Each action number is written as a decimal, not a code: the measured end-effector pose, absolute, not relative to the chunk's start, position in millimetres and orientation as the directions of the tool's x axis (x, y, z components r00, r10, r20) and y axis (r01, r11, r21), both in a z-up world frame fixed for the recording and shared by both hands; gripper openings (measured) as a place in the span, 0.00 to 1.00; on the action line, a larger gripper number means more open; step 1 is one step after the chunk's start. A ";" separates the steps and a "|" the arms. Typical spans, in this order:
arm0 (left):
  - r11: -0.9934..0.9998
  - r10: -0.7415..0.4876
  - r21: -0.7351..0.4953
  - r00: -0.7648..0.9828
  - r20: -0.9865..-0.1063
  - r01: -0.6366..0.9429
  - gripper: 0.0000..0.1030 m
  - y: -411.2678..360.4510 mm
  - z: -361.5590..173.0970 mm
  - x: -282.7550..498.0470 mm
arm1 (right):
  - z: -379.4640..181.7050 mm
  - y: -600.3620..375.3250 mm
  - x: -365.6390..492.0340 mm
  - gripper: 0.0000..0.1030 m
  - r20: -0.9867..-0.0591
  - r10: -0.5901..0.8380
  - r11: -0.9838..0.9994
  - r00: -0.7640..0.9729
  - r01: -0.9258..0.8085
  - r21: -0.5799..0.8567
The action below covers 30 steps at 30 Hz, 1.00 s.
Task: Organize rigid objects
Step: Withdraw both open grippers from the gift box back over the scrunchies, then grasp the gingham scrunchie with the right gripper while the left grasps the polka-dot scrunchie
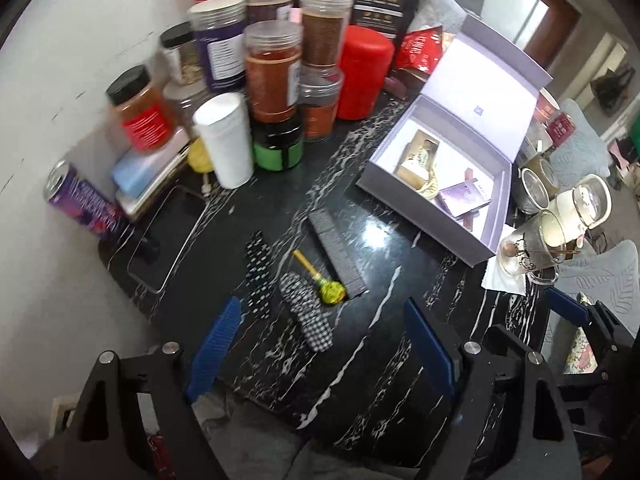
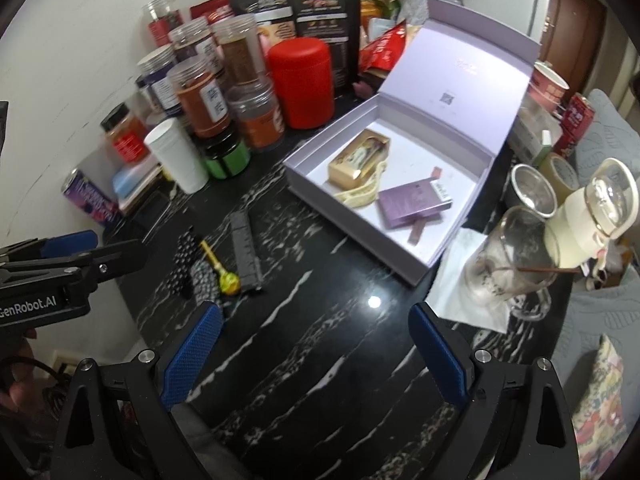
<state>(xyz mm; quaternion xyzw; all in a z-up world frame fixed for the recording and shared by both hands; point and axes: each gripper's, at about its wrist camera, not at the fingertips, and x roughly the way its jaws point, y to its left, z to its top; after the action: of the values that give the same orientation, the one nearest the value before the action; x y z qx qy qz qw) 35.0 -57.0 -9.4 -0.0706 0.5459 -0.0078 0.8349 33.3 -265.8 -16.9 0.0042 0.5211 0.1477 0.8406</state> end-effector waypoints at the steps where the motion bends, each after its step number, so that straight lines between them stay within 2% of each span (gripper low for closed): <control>1: 0.989 -0.091 -0.131 0.405 -0.910 -0.071 0.81 -54.2 -9.9 32.8 | -18.9 -263.2 32.7 0.93 -0.876 0.266 0.951 0.403 -0.256 0.171; 13: 0.973 -0.094 -0.173 0.426 -0.900 -0.151 0.81 -15.1 -21.1 14.3 | -31.4 -227.6 30.6 0.93 -0.882 0.303 0.917 0.361 -0.363 0.166; 25: 0.974 -0.073 -0.145 0.371 -0.926 -0.171 0.81 9.3 -56.0 19.6 | -61.2 -184.7 30.7 0.93 -0.893 0.326 0.880 0.312 -0.446 0.165; 30: 0.978 -0.070 -0.133 0.350 -0.934 -0.158 0.81 17.4 -71.5 26.5 | -74.7 -168.0 33.7 0.88 -0.903 0.319 0.873 0.288 -0.460 0.162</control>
<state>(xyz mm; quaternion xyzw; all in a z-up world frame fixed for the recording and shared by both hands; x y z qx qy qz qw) 26.5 17.4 -71.5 -0.1002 0.5696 0.0270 0.8153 33.7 -168.0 -74.7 -0.0647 0.5449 0.2435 0.7998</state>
